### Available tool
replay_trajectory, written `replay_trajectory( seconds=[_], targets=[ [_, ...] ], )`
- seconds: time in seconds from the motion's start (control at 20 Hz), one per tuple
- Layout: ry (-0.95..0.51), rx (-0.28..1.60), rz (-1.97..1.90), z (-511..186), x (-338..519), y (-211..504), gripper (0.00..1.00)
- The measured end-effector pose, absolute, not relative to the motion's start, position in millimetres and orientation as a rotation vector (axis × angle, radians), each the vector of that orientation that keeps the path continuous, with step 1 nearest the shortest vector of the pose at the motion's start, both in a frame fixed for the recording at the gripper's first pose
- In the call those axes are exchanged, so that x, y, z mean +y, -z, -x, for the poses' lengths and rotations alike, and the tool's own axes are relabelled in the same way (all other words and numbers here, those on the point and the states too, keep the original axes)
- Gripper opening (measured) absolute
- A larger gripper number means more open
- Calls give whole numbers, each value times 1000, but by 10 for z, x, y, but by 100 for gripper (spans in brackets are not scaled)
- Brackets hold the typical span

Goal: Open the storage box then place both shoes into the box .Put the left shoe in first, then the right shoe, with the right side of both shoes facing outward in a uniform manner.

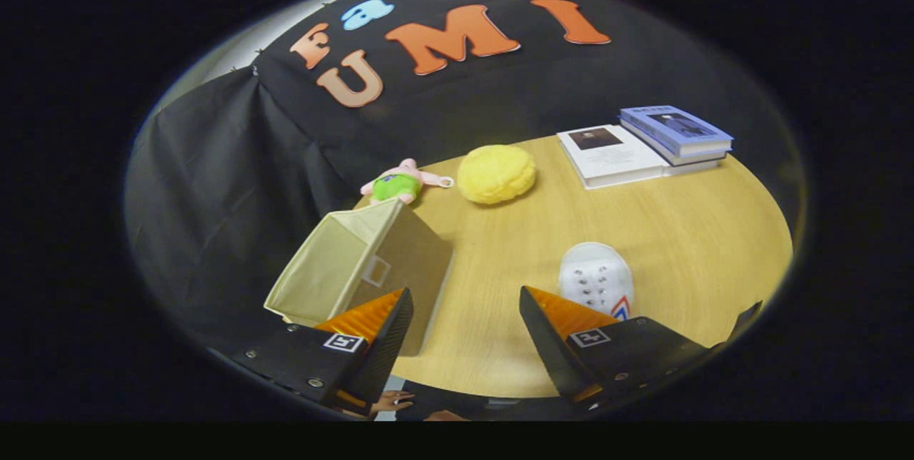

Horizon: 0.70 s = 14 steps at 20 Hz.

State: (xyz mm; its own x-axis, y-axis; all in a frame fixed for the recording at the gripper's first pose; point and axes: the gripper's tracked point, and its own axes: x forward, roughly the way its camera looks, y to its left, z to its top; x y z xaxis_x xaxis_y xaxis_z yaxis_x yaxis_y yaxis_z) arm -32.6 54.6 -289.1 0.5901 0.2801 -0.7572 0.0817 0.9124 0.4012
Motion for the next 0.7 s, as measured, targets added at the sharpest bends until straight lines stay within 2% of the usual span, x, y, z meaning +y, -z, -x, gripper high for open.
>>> replay_trajectory(
  seconds=[0.25, 0.7],
  targets=[
    [10, 993, -407, 518, -63, 3282, 89],
    [42, 1094, -367, 822, -409, 3749, 87]
  ],
)
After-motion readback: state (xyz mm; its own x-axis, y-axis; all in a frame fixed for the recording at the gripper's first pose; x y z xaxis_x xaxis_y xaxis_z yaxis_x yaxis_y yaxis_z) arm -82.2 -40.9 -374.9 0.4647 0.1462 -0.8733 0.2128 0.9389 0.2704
